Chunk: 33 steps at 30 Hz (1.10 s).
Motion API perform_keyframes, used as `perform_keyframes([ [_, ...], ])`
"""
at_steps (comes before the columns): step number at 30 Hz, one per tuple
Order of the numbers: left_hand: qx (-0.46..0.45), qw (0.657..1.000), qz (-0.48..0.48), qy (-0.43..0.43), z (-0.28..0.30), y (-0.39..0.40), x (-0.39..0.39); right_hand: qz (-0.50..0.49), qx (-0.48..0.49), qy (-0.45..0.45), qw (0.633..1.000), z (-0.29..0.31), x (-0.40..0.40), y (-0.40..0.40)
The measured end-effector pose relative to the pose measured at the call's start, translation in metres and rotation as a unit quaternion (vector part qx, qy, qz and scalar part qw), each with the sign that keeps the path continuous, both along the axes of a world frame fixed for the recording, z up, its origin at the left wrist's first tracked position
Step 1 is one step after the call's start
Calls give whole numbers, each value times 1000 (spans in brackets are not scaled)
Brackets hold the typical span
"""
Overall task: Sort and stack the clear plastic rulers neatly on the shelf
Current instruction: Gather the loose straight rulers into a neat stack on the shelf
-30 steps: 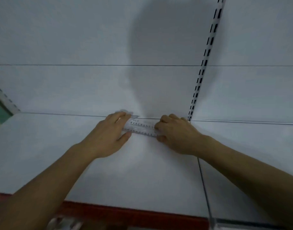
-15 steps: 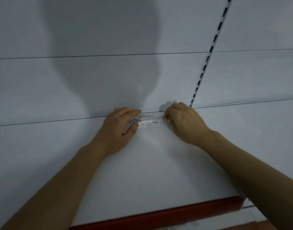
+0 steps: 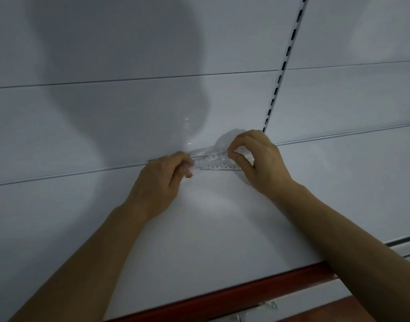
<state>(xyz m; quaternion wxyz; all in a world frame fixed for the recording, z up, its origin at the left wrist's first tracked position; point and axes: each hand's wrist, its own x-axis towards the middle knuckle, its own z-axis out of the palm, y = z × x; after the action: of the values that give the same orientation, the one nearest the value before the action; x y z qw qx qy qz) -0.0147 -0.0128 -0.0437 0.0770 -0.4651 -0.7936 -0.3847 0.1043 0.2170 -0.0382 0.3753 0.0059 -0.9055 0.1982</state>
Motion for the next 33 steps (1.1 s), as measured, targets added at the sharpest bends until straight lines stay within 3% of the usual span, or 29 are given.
perform_keyframes([
  [3,44,998,34,18,7,-5,-3,-36,-79,34,996,4,3,-1],
  [7,81,994,64,26,10,-12,-6,-32,-196,-23,980,6,7,9],
  [10,72,995,61,24,11,-13,-4,12,-53,-142,988,-3,7,20],
  [12,65,996,54,18,11,-12,-2,26,31,-222,974,-12,5,23],
  [27,65,998,2,2,13,-11,11,8,69,-345,936,15,-4,13],
  [33,78,997,4,6,14,-12,16,9,59,-298,953,21,2,11],
])
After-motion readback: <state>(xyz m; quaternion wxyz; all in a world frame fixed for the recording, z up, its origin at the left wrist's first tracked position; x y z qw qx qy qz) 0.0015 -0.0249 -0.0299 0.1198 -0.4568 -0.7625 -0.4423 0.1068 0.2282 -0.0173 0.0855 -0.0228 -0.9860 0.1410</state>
